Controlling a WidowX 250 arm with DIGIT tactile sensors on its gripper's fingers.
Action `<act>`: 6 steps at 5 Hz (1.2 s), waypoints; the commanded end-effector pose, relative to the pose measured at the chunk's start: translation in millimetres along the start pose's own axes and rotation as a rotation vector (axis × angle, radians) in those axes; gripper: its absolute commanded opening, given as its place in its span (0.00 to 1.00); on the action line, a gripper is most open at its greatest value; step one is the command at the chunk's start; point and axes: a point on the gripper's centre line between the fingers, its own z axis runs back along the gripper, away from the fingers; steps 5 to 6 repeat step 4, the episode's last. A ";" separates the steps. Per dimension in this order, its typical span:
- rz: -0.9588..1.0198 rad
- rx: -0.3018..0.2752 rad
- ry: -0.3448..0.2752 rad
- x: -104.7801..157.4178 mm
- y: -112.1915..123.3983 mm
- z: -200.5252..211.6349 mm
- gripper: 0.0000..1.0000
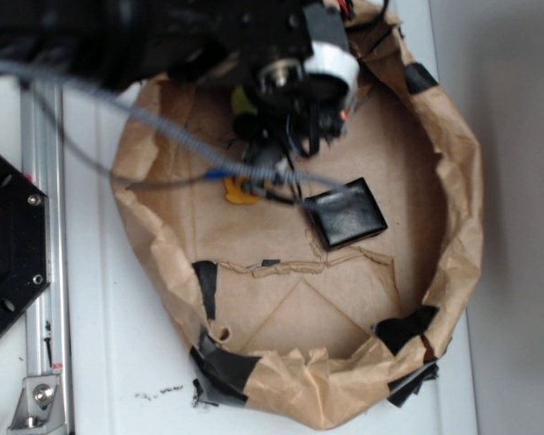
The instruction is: Grab the green animal.
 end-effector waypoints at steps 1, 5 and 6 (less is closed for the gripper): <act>0.234 -0.065 -0.011 54.4 -45.9 91.3 0.00; 0.465 -0.006 -0.019 29.9 -27.7 84.5 0.00; 0.465 -0.006 -0.019 29.9 -27.7 84.5 0.00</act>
